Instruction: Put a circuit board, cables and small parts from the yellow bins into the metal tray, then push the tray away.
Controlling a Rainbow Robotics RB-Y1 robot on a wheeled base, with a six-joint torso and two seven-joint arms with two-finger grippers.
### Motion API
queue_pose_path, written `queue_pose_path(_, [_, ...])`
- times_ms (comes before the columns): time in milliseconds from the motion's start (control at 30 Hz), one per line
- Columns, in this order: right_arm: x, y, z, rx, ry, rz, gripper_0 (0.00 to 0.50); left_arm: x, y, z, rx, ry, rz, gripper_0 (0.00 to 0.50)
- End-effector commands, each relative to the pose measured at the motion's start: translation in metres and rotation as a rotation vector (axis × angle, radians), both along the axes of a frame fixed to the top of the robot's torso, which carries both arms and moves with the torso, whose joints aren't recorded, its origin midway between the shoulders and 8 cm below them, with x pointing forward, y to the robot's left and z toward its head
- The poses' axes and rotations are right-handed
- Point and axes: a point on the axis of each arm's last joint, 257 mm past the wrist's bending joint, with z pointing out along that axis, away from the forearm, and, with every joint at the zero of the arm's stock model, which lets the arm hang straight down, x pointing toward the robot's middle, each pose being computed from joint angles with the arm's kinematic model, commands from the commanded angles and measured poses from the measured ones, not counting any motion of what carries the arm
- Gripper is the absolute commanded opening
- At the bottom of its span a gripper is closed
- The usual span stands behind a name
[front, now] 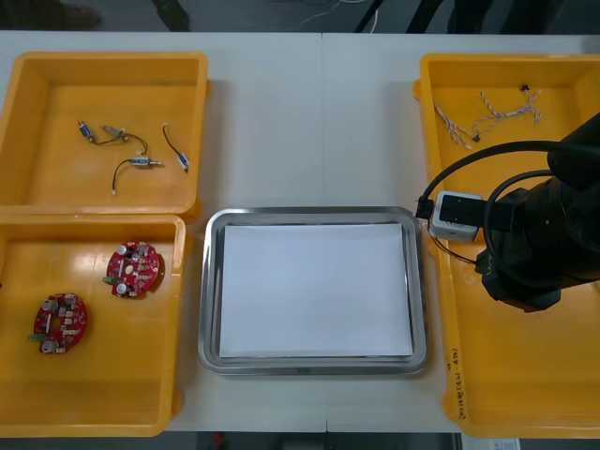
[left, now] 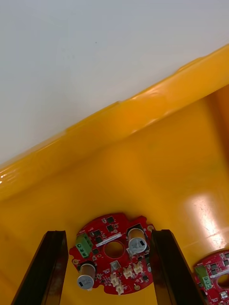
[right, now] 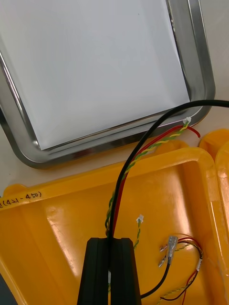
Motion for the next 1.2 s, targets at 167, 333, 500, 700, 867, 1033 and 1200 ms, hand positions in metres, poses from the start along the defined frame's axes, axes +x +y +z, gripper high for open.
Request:
queue_pose_path(167, [0.000, 0.000, 0.009, -0.019, -0.026, 0.005, 0.000, -0.028, 0.000, -0.019, -0.039, 0.000, 0.108, 0.500])
queue_pose_path(333, [0.000, 0.000, 0.009, -0.019, -0.026, 0.005, 0.000, -0.035, -0.004, -0.024, -0.041, 0.003, 0.123, 0.500])
queue_pose_path(500, [0.000, -0.001, 0.009, -0.022, -0.025, 0.004, 0.000, -0.037, -0.006, -0.027, -0.040, 0.000, 0.141, 0.500])
queue_pose_path(700, [0.000, -0.001, 0.009, -0.022, -0.025, 0.004, 0.000, -0.033, -0.002, -0.034, 0.008, -0.010, 0.172, 0.500])
queue_pose_path(867, [0.000, -0.001, 0.009, -0.021, -0.026, 0.004, 0.000, -0.030, -0.008, -0.040, 0.006, -0.013, 0.181, 0.500])
queue_pose_path(1033, [0.001, -0.002, 0.009, -0.023, -0.029, 0.002, 0.000, -0.024, -0.017, -0.045, -0.003, -0.018, 0.187, 0.500])
queue_pose_path(1200, [0.000, -0.002, 0.008, -0.026, -0.025, 0.002, 0.000, -0.020, -0.025, -0.051, 0.001, -0.019, 0.198, 0.500])
